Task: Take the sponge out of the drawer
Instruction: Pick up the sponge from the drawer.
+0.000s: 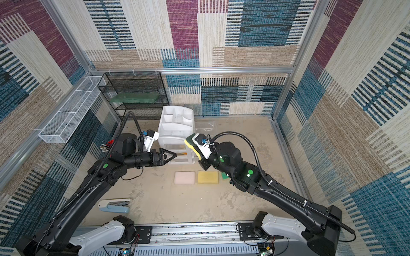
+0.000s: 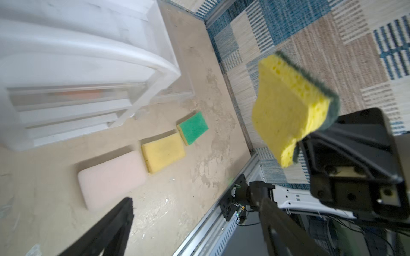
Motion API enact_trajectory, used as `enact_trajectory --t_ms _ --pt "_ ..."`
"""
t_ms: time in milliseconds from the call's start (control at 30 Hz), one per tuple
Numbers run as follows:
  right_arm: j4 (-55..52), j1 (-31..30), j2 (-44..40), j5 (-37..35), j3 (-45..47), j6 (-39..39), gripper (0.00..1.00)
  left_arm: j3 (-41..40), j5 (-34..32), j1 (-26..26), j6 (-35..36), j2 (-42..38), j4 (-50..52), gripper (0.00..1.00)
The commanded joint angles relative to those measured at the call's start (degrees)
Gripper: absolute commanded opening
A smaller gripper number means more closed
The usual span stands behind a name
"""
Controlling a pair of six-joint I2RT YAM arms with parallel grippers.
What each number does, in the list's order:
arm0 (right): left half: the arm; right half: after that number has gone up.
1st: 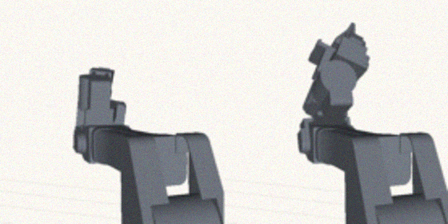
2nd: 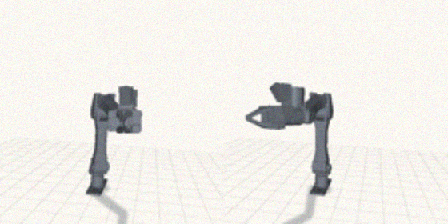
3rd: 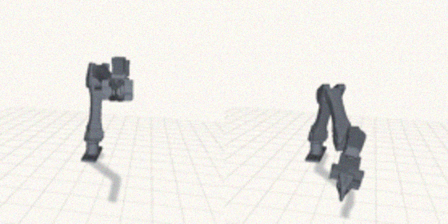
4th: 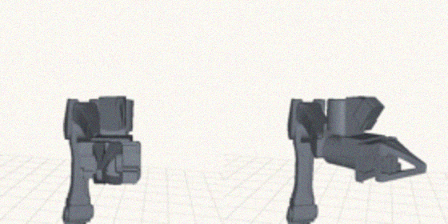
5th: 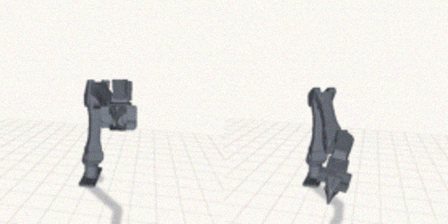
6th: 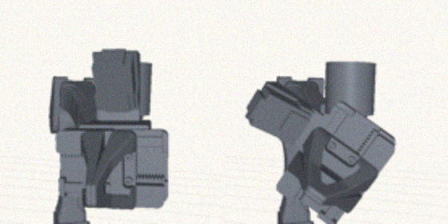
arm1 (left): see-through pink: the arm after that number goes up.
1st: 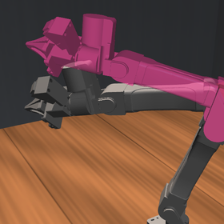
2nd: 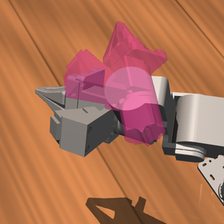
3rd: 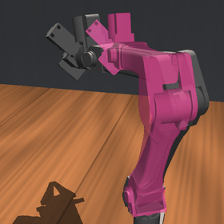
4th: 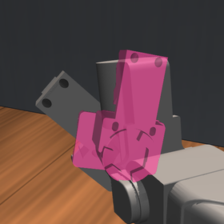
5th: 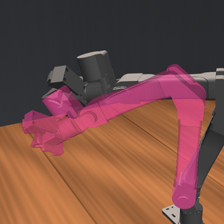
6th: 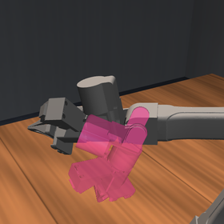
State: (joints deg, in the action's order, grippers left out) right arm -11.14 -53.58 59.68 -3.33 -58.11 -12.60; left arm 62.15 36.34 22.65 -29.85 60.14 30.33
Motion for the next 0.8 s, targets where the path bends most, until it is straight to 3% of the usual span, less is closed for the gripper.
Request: enact_trajectory --t_ms 0,267,467,633,767 --pt "-0.9 -2.9 -1.6 0.5 0.9 -4.3 0.03 -0.3 6.8 0.0 -0.6 -0.5 -4.8 0.91" --pt "-3.7 -5.7 2.0 -3.3 -0.1 -8.4 0.02 -2.3 12.6 -0.1 -3.9 -2.1 -10.8 0.90" --pt "-3.8 -8.8 3.1 -5.3 -1.4 -10.1 0.01 -1.9 10.9 -0.4 -4.1 -1.9 -9.0 0.89" --pt "-4.2 -11.1 4.1 -5.2 -2.6 -12.2 0.01 -2.2 13.9 -1.3 -6.4 1.1 -10.0 0.83" --pt "-4.8 -11.5 6.3 -7.1 -3.7 -13.1 0.01 -2.8 17.1 -1.6 -7.9 2.8 -12.3 0.68"
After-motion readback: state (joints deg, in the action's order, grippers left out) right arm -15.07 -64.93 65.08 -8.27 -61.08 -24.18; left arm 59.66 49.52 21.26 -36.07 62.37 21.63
